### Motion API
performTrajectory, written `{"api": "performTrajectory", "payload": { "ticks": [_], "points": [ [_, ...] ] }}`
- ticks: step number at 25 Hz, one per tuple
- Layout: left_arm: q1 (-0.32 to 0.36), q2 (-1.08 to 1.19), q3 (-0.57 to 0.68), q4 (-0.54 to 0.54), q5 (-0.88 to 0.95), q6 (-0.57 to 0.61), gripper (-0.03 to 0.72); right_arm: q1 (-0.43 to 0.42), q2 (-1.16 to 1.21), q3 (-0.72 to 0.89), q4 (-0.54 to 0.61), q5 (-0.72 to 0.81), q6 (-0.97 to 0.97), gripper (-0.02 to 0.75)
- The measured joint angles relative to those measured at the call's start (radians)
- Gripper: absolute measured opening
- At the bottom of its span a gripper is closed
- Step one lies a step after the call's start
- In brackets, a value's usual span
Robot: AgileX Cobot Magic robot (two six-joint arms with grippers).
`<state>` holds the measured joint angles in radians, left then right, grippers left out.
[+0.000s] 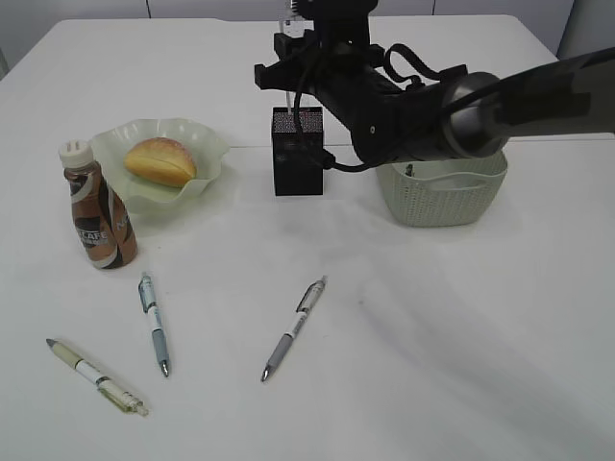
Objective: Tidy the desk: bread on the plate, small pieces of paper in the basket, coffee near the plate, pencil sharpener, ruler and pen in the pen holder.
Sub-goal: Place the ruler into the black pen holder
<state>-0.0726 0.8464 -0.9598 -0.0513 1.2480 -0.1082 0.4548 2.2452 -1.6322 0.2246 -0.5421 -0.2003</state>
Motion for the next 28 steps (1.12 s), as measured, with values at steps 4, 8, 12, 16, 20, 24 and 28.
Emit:
{"api": "performTrajectory", "payload": {
  "ticks": [4, 8, 12, 16, 20, 24, 28],
  "points": [
    [0.0, 0.0, 0.0, 0.001, 0.0, 0.0, 0.326, -0.018, 0.03, -0.034, 0.009, 0.007, 0.002, 0.253],
    [0.0, 0.0, 0.0, 0.001, 0.0, 0.0, 0.326, -0.031, 0.061, -0.069, 0.015, 0.022, 0.004, 0.253],
    [0.0, 0.0, 0.0, 0.001, 0.0, 0.0, 0.326, -0.035, 0.097, -0.122, 0.017, 0.057, 0.006, 0.253],
    [0.0, 0.0, 0.0, 0.001, 0.0, 0.0, 0.326, -0.035, 0.138, -0.182, 0.017, 0.096, 0.006, 0.253],
    [0.0, 0.0, 0.0, 0.001, 0.002, 0.0, 0.326, -0.035, 0.155, -0.203, 0.018, 0.104, 0.007, 0.253],
    [0.0, 0.0, 0.0, 0.001, 0.002, 0.0, 0.326, -0.035, 0.16, -0.21, 0.016, 0.104, 0.023, 0.253],
    [0.0, 0.0, 0.0, 0.001, 0.002, 0.0, 0.326, -0.035, 0.163, -0.21, 0.009, 0.104, 0.027, 0.253]
  ]
}}
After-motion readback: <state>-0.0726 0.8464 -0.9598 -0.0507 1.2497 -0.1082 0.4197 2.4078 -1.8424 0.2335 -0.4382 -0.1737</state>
